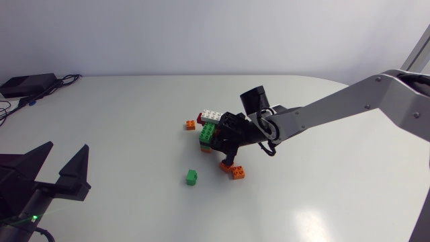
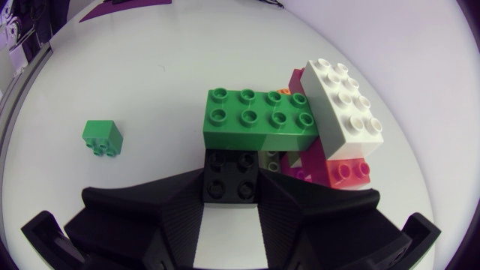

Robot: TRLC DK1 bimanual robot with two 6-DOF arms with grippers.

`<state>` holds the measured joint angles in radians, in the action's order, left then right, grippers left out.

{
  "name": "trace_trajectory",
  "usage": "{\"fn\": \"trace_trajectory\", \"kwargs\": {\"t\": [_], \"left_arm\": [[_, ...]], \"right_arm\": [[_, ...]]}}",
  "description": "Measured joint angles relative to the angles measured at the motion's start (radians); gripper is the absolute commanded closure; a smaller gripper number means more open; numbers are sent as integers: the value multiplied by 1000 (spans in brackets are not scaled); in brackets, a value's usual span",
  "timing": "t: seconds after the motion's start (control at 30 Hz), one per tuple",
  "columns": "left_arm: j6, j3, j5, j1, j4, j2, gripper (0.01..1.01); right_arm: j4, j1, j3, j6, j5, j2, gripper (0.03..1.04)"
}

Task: Disassemble duplo

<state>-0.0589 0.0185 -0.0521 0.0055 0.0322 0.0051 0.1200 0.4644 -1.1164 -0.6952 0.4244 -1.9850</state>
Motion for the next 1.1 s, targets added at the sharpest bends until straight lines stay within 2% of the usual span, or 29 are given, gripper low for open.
{"fn": "trace_trajectory", "kwargs": {"t": [0.2,0.47,0.73,0.9,1.0,1.1], "left_arm": [[-3,0,0,44,33,0,44],[-32,0,8,48,55,-1,44],[-216,0,60,48,104,-1,59],[-323,8,60,31,109,40,67],[-378,82,37,-14,30,171,67],[-415,223,-53,-32,-88,327,67]], "right_arm": [[-31,-2,15,3,35,34,795],[-29,-2,52,-2,43,70,793],[68,42,136,-24,-27,82,789],[74,87,171,-29,-32,119,779],[75,93,173,-31,-32,140,777],[82,102,187,-31,-35,167,777]]}}
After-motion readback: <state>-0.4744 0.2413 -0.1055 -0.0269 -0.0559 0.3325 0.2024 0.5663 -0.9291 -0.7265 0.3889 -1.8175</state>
